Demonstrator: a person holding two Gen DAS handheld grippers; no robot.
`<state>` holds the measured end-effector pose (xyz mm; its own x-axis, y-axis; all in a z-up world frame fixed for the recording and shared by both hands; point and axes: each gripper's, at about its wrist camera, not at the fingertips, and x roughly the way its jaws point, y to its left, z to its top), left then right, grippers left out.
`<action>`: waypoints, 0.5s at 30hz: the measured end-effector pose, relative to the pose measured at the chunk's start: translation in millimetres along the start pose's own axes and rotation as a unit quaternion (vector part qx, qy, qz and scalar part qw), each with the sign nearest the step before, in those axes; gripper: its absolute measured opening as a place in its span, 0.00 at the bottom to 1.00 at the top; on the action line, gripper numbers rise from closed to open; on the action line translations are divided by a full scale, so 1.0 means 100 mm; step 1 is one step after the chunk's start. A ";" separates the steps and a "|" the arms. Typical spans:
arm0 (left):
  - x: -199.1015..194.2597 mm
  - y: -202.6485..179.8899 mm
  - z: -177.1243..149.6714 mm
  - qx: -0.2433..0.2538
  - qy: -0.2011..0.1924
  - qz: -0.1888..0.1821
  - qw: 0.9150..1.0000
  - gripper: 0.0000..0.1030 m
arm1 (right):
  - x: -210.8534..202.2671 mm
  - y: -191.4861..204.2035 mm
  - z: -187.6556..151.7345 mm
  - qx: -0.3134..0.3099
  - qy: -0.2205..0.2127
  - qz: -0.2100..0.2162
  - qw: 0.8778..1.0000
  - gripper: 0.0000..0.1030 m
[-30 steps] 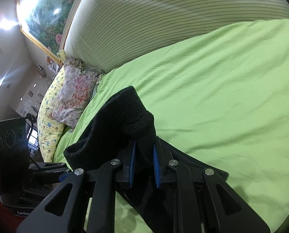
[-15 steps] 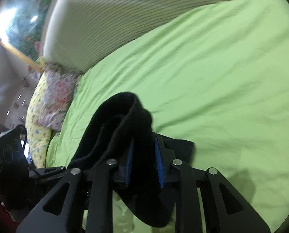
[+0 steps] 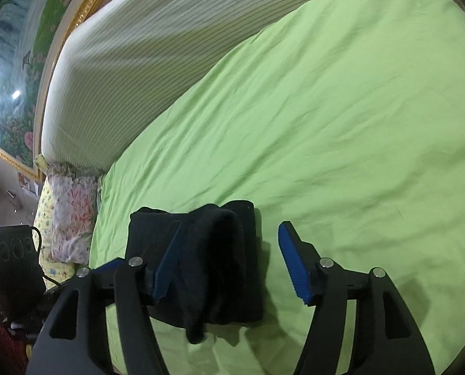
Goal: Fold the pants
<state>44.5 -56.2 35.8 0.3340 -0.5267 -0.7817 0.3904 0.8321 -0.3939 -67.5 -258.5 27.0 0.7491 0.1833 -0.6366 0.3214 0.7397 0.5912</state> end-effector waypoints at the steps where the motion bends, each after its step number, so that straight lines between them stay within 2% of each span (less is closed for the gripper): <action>1: -0.01 0.04 0.01 -0.004 -0.002 0.003 1.000 0.65 | -0.01 0.02 0.00 0.001 -0.002 -0.001 1.000 0.64; 9: -0.12 0.47 0.10 -0.051 -0.013 0.035 0.998 0.65 | -0.05 0.28 -0.05 -0.012 -0.004 0.004 1.000 0.68; 15: -0.23 0.66 0.06 -0.068 -0.018 0.046 0.996 0.69 | 0.04 0.43 -0.16 -0.025 0.015 0.001 1.000 0.74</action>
<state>67.6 9.6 30.1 0.3948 -0.4514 -0.8002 0.2381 0.8915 -0.3855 -59.5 -215.2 42.1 0.7311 0.2035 -0.6512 0.2904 0.7708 0.5670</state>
